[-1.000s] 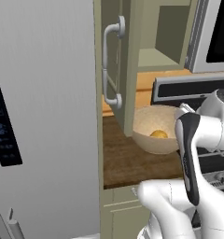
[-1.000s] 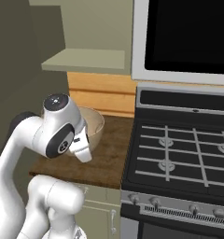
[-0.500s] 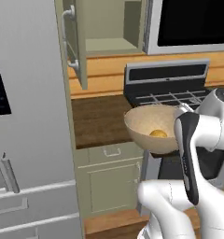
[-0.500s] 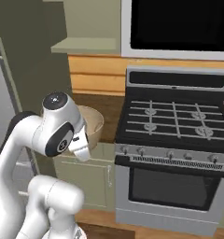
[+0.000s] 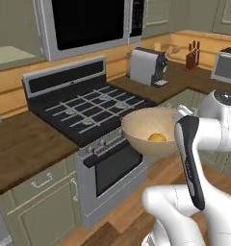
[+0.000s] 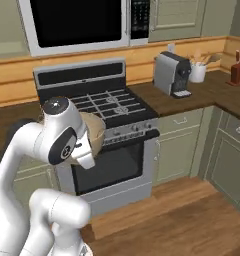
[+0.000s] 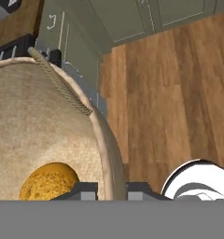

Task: Open the cabinet, pick up the bread from the cabinet and place it in the basket. Then move the basket to the dining counter.

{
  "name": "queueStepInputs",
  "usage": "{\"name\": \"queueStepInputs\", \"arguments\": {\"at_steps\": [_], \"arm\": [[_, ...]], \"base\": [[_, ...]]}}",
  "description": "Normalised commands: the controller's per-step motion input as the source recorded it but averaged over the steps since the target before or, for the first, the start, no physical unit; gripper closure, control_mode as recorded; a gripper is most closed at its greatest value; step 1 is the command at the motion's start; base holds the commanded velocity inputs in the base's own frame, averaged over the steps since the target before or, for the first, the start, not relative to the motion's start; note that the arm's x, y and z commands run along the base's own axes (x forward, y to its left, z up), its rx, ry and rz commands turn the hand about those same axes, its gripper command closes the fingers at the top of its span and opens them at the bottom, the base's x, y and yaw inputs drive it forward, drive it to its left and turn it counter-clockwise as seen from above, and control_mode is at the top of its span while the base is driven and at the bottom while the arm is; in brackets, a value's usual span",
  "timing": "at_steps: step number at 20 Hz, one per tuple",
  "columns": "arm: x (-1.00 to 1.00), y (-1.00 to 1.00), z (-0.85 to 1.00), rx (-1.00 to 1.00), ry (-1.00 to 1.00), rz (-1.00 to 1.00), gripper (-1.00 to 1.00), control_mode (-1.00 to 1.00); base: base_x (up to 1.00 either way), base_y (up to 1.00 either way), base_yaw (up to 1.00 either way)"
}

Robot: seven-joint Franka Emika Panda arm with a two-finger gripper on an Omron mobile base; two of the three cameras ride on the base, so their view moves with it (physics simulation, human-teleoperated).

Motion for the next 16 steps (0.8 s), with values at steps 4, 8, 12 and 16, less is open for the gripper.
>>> {"name": "queueStepInputs", "arguments": {"at_steps": [4, 8, 12, 16], "arm": [[0.0, 0.0, 0.0, 0.0, 0.0, 0.0, 1.0, 1.0], [0.0, 0.0, 0.0, 0.0, 0.0, 0.0, 1.0, 1.0], [0.0, 0.0, 0.0, 0.0, 0.0, 0.0, 1.0, 1.0], [0.0, 0.0, 0.0, 0.0, 0.0, 0.0, 1.0, 1.0]], "base": [[-0.02, 0.0, -1.0], [0.0, 0.0, -1.0], [0.0, 0.0, -1.0], [0.0, 0.0, -1.0]]}}
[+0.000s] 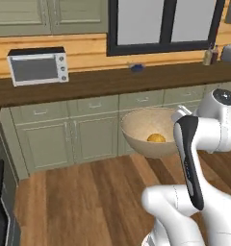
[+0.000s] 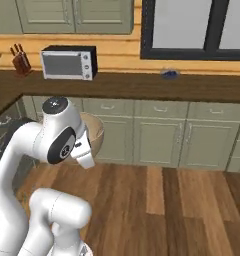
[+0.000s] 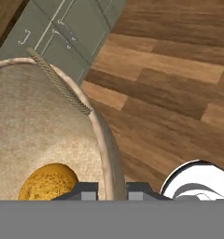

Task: Open the cabinet, pick up the bread from the cabinet and place it in the basket. Then move the basket to the dining counter.

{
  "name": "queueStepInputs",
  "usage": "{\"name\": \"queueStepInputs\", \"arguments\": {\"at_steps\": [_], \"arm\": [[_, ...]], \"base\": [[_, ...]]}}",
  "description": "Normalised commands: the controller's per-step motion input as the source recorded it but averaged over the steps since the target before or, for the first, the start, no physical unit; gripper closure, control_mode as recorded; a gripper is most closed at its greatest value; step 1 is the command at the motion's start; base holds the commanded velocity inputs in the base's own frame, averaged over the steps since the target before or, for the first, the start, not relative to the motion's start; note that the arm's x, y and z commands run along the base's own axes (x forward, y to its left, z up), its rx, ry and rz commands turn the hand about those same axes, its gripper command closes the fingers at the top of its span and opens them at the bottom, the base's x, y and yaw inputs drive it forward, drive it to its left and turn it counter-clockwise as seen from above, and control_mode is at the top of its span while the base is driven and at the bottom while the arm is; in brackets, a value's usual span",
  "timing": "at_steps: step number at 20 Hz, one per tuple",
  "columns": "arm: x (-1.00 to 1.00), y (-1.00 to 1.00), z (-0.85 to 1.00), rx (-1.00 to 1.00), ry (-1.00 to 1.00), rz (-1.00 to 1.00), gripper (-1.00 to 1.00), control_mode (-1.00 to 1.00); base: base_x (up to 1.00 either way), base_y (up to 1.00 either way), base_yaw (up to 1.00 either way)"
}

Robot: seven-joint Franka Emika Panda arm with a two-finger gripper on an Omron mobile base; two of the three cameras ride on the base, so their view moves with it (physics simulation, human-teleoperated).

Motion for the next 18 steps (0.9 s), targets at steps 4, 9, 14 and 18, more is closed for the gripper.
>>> {"name": "queueStepInputs", "arguments": {"at_steps": [4, 9, 14, 18], "arm": [[0.0, 0.0, 0.0, 0.0, 0.0, 0.0, 1.0, 1.0], [0.0, 0.0, 0.0, 0.0, 0.0, 0.0, 1.0, 1.0], [0.0, 0.0, 0.0, 0.0, 0.0, 0.0, 1.0, 1.0], [0.0, 0.0, 0.0, 0.0, 0.0, 0.0, 1.0, 1.0]], "base": [[0.0, 0.0, -1.0], [0.0, 0.0, -1.0], [0.0, 0.0, -1.0], [0.0, 0.01, -1.0]]}}
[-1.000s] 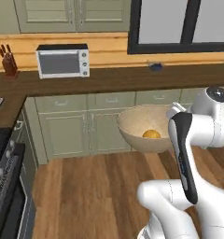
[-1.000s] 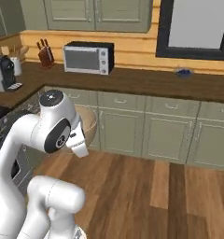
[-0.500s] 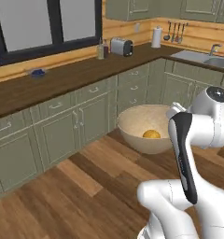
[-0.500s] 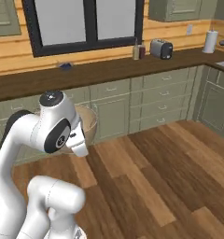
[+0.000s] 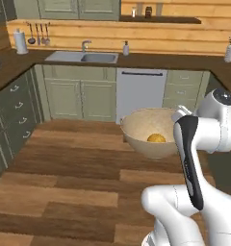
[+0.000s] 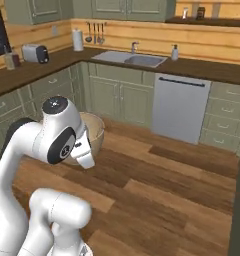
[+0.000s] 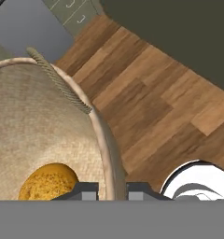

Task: Open the cabinet, pick up the bread from the cabinet and place it in the basket. Then move the basket to the dining counter.

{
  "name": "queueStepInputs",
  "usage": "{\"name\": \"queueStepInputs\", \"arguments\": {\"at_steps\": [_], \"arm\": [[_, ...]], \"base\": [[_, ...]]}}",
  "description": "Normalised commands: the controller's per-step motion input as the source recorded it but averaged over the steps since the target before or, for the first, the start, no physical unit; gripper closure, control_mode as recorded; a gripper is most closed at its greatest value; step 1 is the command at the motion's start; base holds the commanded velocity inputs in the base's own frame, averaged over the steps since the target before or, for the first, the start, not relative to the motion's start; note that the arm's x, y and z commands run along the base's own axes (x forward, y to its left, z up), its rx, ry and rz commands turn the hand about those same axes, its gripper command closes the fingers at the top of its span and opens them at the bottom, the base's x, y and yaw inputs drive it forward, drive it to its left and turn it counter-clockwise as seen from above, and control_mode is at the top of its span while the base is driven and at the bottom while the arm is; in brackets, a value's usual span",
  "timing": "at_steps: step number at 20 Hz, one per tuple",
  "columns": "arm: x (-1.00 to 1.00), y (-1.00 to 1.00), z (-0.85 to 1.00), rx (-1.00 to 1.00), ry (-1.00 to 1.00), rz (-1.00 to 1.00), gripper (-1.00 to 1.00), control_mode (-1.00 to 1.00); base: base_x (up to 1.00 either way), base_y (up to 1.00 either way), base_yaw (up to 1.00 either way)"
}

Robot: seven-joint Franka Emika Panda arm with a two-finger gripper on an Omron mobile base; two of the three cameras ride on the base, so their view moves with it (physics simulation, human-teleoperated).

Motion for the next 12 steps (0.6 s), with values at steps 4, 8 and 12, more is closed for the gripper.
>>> {"name": "queueStepInputs", "arguments": {"at_steps": [4, 8, 12], "arm": [[0.0, 0.0, 0.0, 0.0, 0.0, 0.0, 1.0, 1.0], [0.0, 0.0, 0.0, 0.0, 0.0, 0.0, 1.0, 1.0], [0.0, 0.0, 0.0, 0.0, 0.0, 0.0, 1.0, 1.0]], "base": [[0.0, 0.0, -1.0], [0.0, 0.0, -1.0], [0.0, 0.05, -0.98]]}}
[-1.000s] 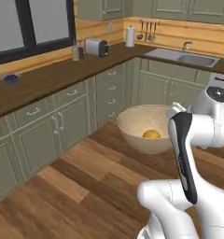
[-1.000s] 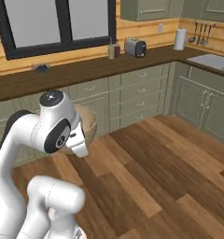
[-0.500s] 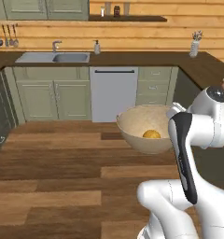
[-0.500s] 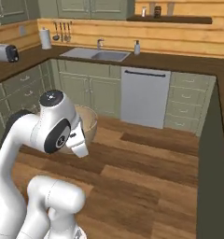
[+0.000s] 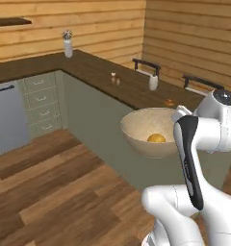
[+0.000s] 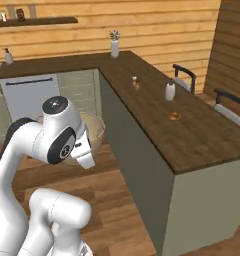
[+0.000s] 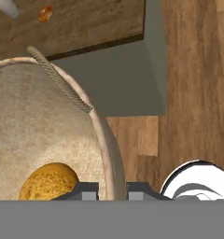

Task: Open the cabinet, pick up the bread from the cabinet and place it in the basket. Then move the basket to the dining counter.

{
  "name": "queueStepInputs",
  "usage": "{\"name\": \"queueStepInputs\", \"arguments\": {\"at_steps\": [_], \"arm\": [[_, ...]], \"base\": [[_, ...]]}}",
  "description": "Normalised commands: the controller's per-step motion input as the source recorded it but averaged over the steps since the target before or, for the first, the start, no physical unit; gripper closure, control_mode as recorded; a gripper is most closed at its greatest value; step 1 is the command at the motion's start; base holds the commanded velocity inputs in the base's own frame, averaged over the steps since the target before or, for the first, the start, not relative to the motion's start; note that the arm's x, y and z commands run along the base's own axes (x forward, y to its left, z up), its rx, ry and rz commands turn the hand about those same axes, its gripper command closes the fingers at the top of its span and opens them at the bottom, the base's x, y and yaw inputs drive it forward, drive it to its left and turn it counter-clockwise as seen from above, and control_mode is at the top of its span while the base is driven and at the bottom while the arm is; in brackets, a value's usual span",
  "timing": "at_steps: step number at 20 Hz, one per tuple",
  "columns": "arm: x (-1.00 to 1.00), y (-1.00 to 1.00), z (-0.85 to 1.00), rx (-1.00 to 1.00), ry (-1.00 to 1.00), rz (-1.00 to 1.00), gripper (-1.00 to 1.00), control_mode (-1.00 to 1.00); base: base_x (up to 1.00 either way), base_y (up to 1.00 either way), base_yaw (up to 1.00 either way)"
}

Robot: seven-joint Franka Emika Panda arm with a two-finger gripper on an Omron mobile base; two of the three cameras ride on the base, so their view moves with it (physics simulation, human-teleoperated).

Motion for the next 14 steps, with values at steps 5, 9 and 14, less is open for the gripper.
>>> {"name": "queueStepInputs", "arguments": {"at_steps": [5, 9, 14], "arm": [[0.0, 0.0, 0.0, 0.0, 0.0, 0.0, 1.0, 1.0], [0.0, 0.0, 0.0, 0.0, 0.0, 0.0, 1.0, 1.0], [0.0, 0.0, 0.0, 0.0, 0.0, 0.0, 1.0, 1.0]], "base": [[0.23, 0.46, -0.84], [0.36, 0.71, -0.74], [0.41, 0.89, -0.66]]}}
